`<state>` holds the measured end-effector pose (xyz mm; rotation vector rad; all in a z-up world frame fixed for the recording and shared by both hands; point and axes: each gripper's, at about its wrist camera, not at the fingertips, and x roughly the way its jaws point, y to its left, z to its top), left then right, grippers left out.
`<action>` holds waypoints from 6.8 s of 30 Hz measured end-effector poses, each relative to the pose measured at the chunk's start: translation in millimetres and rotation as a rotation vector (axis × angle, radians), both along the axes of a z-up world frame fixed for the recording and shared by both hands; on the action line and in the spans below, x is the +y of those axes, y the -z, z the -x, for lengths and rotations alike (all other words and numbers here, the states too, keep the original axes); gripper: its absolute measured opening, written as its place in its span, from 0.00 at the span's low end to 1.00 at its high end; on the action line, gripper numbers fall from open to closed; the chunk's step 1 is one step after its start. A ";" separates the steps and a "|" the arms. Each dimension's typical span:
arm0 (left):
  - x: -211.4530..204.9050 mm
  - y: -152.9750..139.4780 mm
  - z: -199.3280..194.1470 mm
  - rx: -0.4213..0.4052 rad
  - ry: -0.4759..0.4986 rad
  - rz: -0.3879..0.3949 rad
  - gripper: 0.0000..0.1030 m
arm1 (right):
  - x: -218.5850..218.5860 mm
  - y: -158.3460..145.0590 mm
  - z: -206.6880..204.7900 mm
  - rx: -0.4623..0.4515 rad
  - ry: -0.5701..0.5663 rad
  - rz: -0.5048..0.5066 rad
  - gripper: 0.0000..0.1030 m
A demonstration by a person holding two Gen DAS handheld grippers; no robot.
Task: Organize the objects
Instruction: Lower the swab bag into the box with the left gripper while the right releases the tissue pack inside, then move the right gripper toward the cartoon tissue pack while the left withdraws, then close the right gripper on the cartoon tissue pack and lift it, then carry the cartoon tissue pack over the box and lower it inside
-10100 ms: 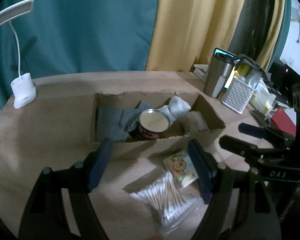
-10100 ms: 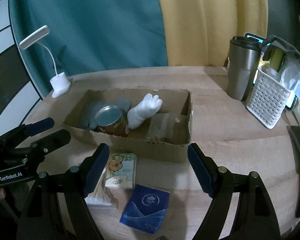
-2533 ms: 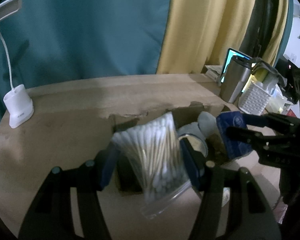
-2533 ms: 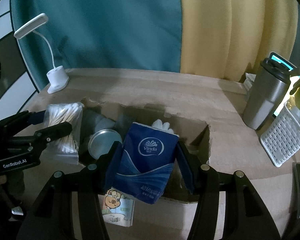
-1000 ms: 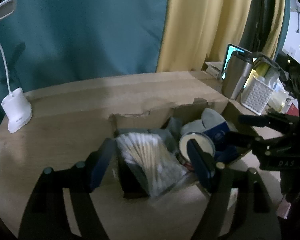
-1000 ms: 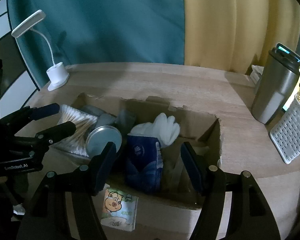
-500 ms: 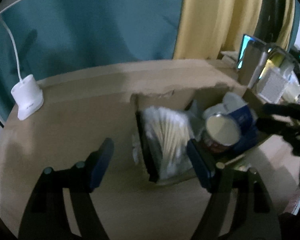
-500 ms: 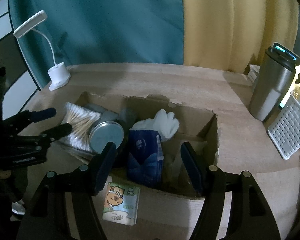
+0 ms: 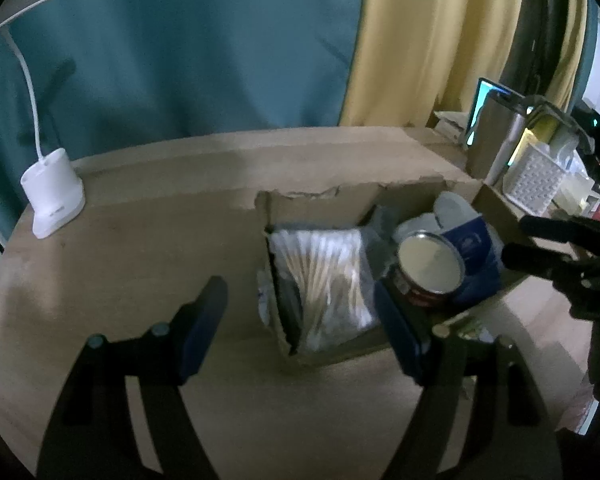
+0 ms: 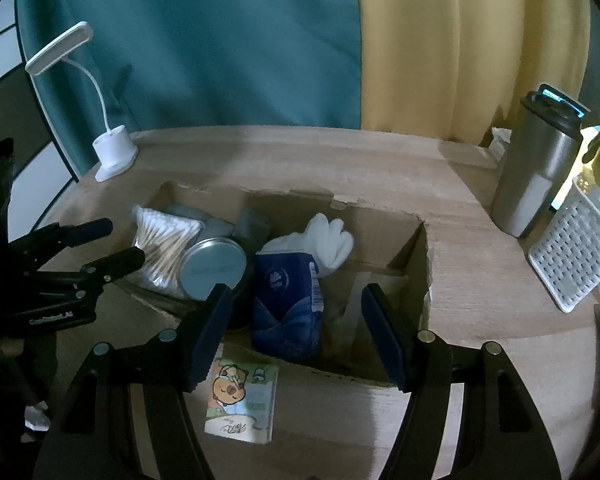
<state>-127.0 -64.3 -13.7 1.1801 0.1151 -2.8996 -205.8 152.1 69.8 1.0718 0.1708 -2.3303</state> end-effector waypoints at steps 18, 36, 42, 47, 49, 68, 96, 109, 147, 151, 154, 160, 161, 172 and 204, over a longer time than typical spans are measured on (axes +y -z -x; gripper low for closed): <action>6.6 -10.3 -30.1 0.032 0.009 -0.032 0.76 | 5.0 -1.4 -26.5 0.016 -0.004 -0.006 0.77; 6.5 -0.2 -52.0 0.015 0.014 -0.045 0.76 | 3.1 12.0 -51.1 -0.005 -0.015 -0.014 0.77; 7.1 5.1 -54.7 0.004 0.008 -0.044 0.77 | -1.8 23.0 -52.7 -0.031 -0.029 -0.011 0.77; 5.6 11.6 -55.3 -0.012 -0.016 -0.048 0.77 | -8.4 35.1 -52.3 -0.061 -0.050 -0.014 0.77; 4.6 16.4 -54.4 -0.029 -0.027 -0.056 0.77 | -10.7 39.3 -52.3 -0.068 -0.054 -0.020 0.77; 7.2 36.2 -47.2 -0.088 -0.041 -0.069 0.77 | -21.7 65.1 -49.4 -0.089 -0.080 -0.085 0.65; 35.7 16.2 -49.3 -0.044 -0.021 -0.052 1.00 | 14.9 43.4 -59.7 -0.054 -0.029 -0.020 0.51; 48.0 -2.0 -50.8 0.000 -0.004 -0.043 1.00 | 33.5 22.6 -64.8 -0.009 0.001 0.013 0.51; 45.0 -27.4 -20.7 0.057 -0.008 -0.053 1.00 | 41.3 -10.7 -25.9 0.043 0.018 0.035 0.51; 42.2 -26.9 -14.5 0.057 -0.015 -0.056 1.00 | 38.1 -10.5 -15.3 0.039 0.020 0.032 0.51; 40.6 -25.9 -10.7 0.056 -0.020 -0.058 0.99 | 35.8 -10.4 -8.6 0.037 0.022 0.029 0.51; 37.9 -23.6 -2.3 0.051 -0.026 -0.063 1.00 | 33.6 -8.6 2.7 0.031 0.027 0.026 0.51; 37.4 -22.9 -0.5 0.049 -0.026 -0.064 0.99 | 33.1 -7.9 4.4 0.030 0.027 0.024 0.51; 30.7 -18.9 12.0 0.042 -0.037 -0.077 1.00 | 26.4 -3.3 26.3 0.019 0.033 0.019 0.51; 24.5 -9.3 34.5 0.026 -0.045 -0.095 1.00 | 22.1 11.0 64.8 -0.019 0.074 0.000 0.53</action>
